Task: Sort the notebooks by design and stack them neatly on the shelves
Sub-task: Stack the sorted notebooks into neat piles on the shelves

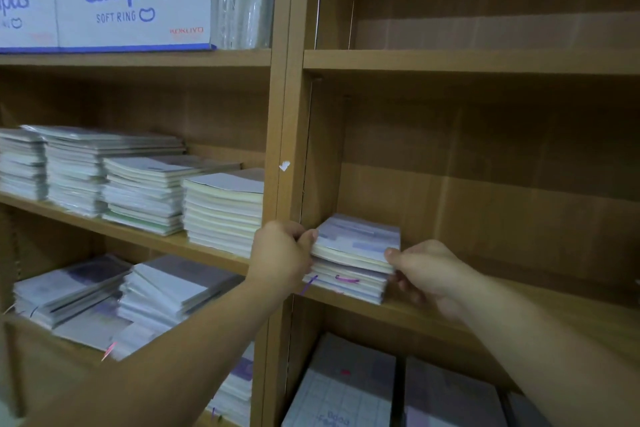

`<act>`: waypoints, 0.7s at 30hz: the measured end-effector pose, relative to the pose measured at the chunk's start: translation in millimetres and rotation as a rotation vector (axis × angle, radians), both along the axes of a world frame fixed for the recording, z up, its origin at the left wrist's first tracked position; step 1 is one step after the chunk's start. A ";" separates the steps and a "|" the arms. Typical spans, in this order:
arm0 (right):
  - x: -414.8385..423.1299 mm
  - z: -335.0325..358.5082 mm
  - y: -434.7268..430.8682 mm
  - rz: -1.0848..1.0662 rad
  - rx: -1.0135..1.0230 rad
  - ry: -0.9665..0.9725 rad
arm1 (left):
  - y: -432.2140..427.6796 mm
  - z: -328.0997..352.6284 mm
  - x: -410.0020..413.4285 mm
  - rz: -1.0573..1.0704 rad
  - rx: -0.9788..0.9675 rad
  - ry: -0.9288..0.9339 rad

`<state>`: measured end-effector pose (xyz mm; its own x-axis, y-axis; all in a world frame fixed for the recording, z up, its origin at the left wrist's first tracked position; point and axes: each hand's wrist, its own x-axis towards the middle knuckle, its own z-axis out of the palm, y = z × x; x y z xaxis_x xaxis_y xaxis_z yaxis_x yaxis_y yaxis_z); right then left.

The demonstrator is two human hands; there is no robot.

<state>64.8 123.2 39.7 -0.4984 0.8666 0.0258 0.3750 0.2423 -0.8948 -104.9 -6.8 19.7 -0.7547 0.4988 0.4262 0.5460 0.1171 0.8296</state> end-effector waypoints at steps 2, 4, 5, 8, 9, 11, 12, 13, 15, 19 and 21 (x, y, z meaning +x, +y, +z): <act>0.6 -5.1 -1.1 -0.017 -0.020 0.026 | -3.6 -2.4 -0.5 0.027 -0.048 0.120; 2.7 -8.7 -4.1 -0.010 -0.031 0.040 | -12.8 -6.7 -1.3 0.068 -0.065 0.252; 4.5 -9.8 -6.0 -0.001 -0.022 0.040 | -18.0 -10.8 -2.8 0.077 -0.041 0.293; 10.9 -17.6 -6.2 0.018 0.062 0.042 | -32.0 -30.6 -7.7 0.010 0.060 0.239; 13.8 -20.3 -7.1 0.024 0.097 0.048 | -35.3 -37.5 -7.4 -0.025 0.068 0.187; 17.5 -27.4 -9.5 0.064 0.151 0.080 | -36.6 -49.4 -6.0 -0.078 0.108 0.090; 18.3 -31.2 -11.4 0.108 0.166 0.103 | -35.2 -52.8 -4.8 -0.087 0.148 0.040; 18.2 -35.4 -12.7 0.158 0.183 0.121 | -32.5 -55.5 -4.3 -0.084 0.190 -0.012; 16.2 -44.3 -12.0 0.205 0.239 0.133 | -25.3 -61.1 -2.8 -0.084 0.257 -0.105; 10.8 -54.0 -3.9 0.167 0.337 0.136 | -15.1 -69.6 2.9 -0.109 0.308 -0.186; 8.5 -56.1 -2.8 0.155 0.385 0.124 | -12.3 -71.3 3.4 -0.114 0.316 -0.188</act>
<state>73.4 120.4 -16.3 -0.5950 0.6968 0.4007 0.2030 0.6126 -0.7639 -101.5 -19.1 -51.5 -0.7817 0.4501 0.4317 0.3753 -0.2134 0.9020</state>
